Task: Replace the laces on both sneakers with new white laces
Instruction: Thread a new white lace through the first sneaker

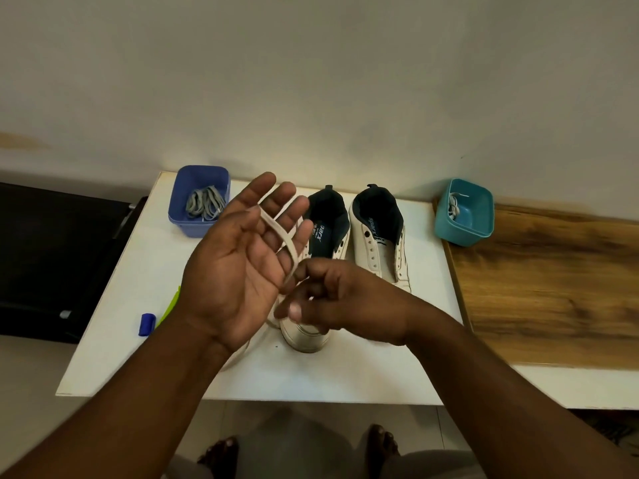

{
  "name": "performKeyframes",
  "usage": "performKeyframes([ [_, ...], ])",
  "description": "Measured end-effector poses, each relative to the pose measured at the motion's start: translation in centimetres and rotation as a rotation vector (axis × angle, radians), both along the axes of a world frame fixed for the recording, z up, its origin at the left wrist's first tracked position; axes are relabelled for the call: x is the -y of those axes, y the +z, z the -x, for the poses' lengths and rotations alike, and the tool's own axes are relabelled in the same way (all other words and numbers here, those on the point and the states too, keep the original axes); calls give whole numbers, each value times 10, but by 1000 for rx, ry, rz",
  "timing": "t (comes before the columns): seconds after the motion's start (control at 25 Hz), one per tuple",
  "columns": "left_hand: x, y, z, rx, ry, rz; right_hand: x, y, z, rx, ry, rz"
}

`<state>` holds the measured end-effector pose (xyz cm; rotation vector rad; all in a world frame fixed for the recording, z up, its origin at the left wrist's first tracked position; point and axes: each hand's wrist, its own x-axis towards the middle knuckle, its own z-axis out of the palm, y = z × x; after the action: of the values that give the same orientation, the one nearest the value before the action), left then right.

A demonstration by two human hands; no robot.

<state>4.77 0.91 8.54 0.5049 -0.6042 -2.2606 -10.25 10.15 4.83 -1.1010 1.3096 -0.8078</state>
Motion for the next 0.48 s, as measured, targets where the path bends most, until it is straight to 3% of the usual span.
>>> performKeyframes([
  [0.16,5,-1,-1,-82,-47,-82,4,-10,-5,-90,-109,98],
  [0.32,4,-6,4,16,-63,-74,9,-14,-12,-200,-212,243],
  [0.4,9,-7,5,95,45,-113,8,-10,2,-348,-458,250],
  [0.48,16,-11,3,150,179,-225,4,-3,26,-672,-791,272],
])
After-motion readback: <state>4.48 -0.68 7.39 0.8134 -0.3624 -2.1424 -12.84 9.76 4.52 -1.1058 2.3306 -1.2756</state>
